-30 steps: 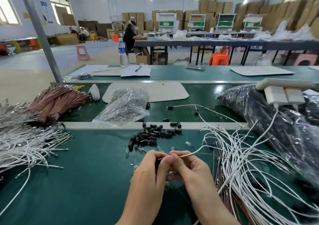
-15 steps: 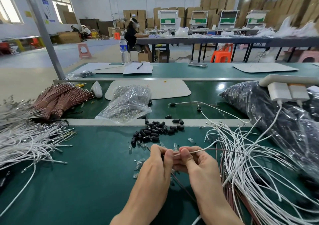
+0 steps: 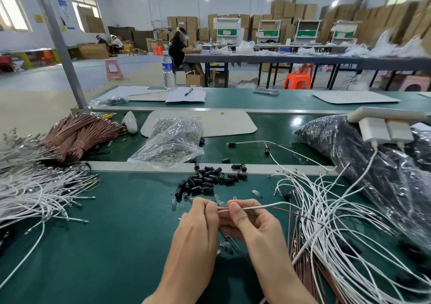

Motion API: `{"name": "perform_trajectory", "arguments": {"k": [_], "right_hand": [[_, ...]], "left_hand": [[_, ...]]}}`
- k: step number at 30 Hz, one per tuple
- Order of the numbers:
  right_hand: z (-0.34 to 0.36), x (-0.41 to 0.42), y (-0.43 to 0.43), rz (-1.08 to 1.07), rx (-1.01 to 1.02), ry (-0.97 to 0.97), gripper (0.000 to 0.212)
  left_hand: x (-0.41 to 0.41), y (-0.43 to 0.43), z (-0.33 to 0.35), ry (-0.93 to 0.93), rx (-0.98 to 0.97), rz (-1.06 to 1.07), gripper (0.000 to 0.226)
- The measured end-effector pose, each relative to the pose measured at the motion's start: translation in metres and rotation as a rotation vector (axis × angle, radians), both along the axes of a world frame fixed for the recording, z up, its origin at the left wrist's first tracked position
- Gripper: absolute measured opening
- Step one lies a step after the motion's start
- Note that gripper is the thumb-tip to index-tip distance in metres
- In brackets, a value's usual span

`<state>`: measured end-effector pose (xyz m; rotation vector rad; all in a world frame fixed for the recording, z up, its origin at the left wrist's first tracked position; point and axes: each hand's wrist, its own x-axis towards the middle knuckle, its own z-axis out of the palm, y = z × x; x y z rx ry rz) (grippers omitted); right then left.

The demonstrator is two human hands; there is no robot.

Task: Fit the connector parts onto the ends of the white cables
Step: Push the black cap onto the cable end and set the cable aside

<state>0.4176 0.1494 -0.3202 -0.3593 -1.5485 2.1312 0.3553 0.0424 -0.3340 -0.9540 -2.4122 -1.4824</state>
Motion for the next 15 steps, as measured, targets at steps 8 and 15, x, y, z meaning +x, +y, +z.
{"name": "perform_trajectory", "arguments": {"k": [8, 15], "right_hand": [[0.02, 0.011, 0.026, -0.055, -0.362, 0.09, 0.022], [0.045, 0.011, 0.033, 0.046, -0.388, 0.163, 0.016]], "left_hand": [[-0.016, -0.034, 0.019, 0.13, 0.191, 0.11, 0.012], [-0.026, -0.067, 0.029, 0.153, 0.323, 0.237, 0.007]]}}
